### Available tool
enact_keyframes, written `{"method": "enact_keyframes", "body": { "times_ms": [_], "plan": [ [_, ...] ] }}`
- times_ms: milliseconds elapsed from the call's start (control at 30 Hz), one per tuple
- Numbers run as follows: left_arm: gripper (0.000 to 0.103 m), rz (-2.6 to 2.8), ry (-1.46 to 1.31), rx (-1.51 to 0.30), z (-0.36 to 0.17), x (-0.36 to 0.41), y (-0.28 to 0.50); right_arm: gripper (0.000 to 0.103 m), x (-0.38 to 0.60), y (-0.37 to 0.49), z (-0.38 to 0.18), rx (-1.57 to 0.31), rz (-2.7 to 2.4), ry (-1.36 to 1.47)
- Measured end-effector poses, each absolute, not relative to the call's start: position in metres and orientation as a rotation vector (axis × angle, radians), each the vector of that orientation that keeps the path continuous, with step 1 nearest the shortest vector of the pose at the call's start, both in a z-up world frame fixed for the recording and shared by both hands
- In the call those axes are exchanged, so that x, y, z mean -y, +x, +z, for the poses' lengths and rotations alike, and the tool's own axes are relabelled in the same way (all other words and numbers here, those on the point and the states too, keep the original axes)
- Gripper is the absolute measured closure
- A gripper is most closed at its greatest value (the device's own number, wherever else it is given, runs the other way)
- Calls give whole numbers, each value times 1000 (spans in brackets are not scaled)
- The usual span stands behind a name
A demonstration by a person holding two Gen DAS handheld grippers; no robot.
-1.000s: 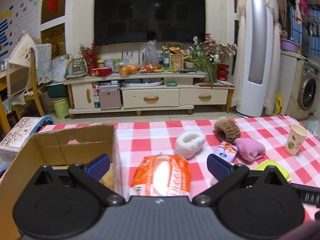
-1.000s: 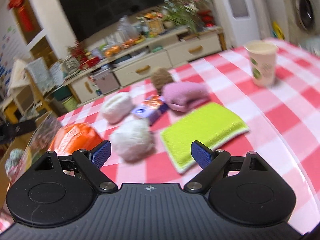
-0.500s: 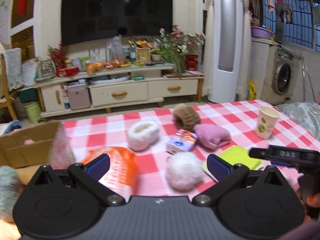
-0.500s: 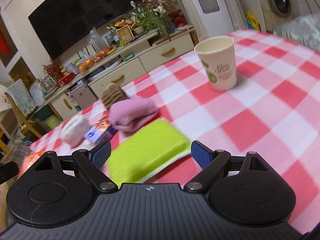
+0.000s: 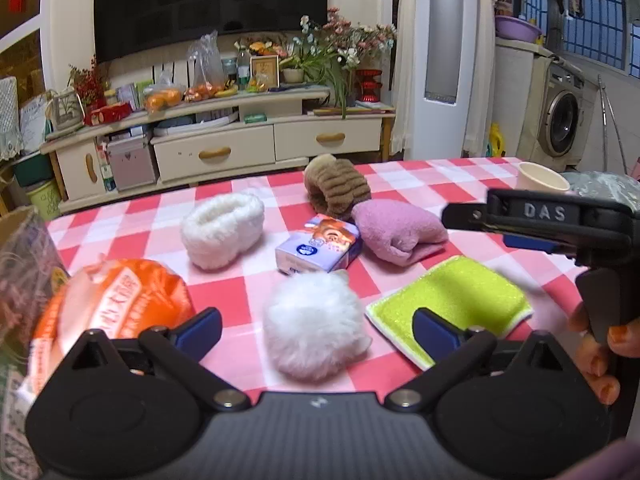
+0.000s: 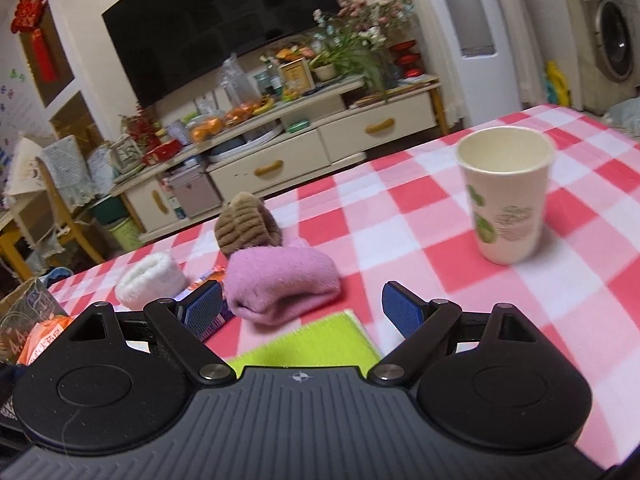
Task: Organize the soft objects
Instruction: 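Grasp the white fluffy pompom with the left gripper while the right grasps the pink fuzzy sock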
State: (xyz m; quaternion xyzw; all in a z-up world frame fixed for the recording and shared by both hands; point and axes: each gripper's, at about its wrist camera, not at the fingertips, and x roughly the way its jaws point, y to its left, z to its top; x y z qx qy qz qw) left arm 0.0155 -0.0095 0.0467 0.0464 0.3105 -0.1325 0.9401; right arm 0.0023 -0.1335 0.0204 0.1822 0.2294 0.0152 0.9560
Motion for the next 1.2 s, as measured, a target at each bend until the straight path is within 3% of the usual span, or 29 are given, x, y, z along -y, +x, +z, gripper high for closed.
{"method": "enact_keyframes", "body": {
  "times_ms": [133, 300, 633, 733, 1200],
  "plan": [
    [6, -265, 95, -640, 41, 16, 27, 0, 135, 25, 15, -486, 54, 343],
    [15, -251, 84, -673, 32, 18, 38, 0, 137, 54, 12, -496, 63, 338],
    [43, -258, 37, -717, 25, 15, 50, 0, 128, 72, 4, -521, 107, 290],
    [49, -270, 42, -733, 23, 17, 50, 6, 129, 71, 3, -528, 131, 292],
    [52, -376, 47, -761, 20, 23, 24, 9, 131, 32, 3, -592, 278, 255]
  ]
}}
